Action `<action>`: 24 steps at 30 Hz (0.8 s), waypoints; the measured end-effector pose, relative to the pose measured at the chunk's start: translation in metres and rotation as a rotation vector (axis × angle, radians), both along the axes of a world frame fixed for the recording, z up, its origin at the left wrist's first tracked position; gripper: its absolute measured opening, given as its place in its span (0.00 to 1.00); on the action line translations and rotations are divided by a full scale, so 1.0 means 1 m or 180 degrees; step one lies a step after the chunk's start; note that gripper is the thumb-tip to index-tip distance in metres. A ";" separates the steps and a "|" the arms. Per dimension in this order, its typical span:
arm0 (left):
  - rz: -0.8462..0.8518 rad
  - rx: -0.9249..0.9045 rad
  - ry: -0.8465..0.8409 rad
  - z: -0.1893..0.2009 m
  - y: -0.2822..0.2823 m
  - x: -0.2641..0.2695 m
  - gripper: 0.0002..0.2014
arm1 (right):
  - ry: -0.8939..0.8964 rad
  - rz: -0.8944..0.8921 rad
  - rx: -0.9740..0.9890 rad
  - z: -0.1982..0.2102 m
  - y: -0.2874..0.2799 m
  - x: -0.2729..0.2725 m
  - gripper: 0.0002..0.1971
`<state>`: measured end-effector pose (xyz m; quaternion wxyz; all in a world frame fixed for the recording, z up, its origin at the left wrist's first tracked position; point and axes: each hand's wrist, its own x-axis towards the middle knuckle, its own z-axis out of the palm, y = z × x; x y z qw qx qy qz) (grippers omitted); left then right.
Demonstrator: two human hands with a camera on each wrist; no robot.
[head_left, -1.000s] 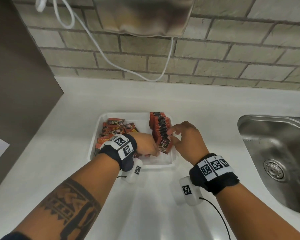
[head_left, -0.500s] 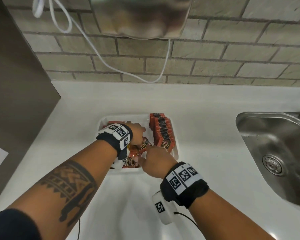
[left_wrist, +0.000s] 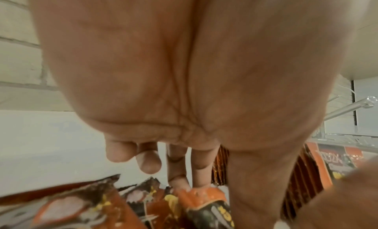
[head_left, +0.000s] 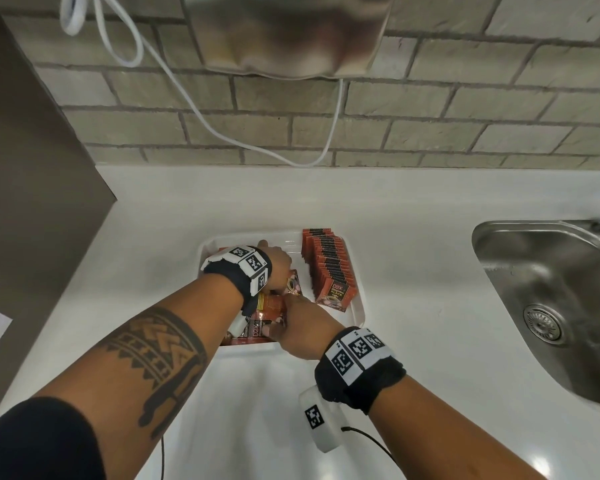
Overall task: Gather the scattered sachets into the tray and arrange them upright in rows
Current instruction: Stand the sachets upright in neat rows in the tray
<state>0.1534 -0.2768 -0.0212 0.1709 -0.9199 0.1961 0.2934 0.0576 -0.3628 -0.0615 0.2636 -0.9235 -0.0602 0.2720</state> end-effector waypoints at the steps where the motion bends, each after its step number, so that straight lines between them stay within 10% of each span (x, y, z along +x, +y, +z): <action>1: -0.0035 0.0004 0.0025 0.001 0.001 0.001 0.22 | -0.0008 0.0006 0.0083 0.000 -0.001 -0.001 0.31; 24: 0.0357 -0.1484 -0.0073 0.006 0.062 0.016 0.03 | -0.0419 -0.0401 0.0620 -0.009 -0.006 -0.003 0.24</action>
